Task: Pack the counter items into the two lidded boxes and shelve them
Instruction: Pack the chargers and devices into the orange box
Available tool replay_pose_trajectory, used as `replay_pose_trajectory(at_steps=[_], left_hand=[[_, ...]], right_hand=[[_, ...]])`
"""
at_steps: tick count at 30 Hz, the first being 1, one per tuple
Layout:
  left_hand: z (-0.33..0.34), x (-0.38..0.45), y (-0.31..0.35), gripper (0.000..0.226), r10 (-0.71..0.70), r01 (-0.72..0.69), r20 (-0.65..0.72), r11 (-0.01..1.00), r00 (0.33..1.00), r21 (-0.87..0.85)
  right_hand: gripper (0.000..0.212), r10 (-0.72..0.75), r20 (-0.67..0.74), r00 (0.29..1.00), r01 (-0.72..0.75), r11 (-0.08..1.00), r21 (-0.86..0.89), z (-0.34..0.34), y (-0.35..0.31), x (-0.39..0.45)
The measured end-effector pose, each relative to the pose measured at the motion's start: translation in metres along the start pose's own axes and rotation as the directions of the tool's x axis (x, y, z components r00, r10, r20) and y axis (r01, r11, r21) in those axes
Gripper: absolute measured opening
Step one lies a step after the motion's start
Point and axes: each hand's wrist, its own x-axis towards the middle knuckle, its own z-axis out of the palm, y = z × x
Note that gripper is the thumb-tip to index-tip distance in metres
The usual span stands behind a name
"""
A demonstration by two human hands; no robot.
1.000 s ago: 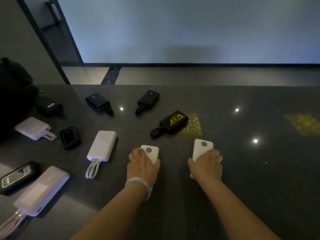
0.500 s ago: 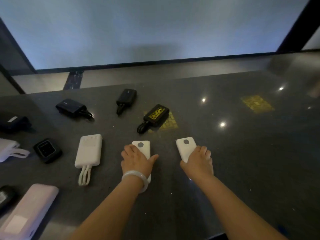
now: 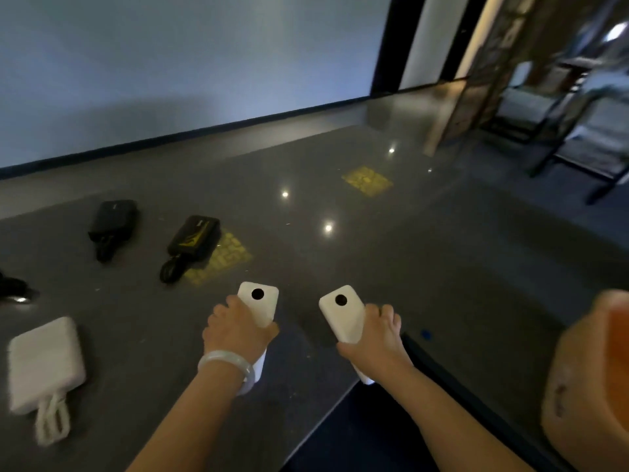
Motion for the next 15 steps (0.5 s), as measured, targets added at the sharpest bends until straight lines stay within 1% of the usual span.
replay_pose_trajectory(at_steps=[4, 8, 11, 15], left_hand=[[-0.003, -0.020, 0.049, 0.068, 0.181, -0.174, 0.081, 0.980, 0.980, -0.094], [0.000, -0.045, 0.097, 0.067, 0.347, -0.324, 0.121, 0.930, 0.930, -0.176], [0.010, -0.065, 0.136, 0.071, 0.433, -0.380, 0.197, 0.889, 0.880, -0.256], [0.027, -0.101, 0.190, 0.074, 0.518, -0.461, 0.239, 0.849, 0.821, -0.258]], right_hand=[[0.075, 0.029, -0.088, 0.996, -0.022, 0.997, 0.078, -0.042, 0.037, -0.010], [0.078, 0.044, -0.207, 0.977, -0.025, 0.995, 0.093, -0.087, 0.080, -0.023], [0.082, 0.068, -0.271, 0.960, -0.044, 0.995, 0.094, -0.124, 0.120, -0.036], [0.084, 0.122, -0.328, 0.937, -0.103, 0.992, 0.074, -0.171, 0.177, -0.055]])
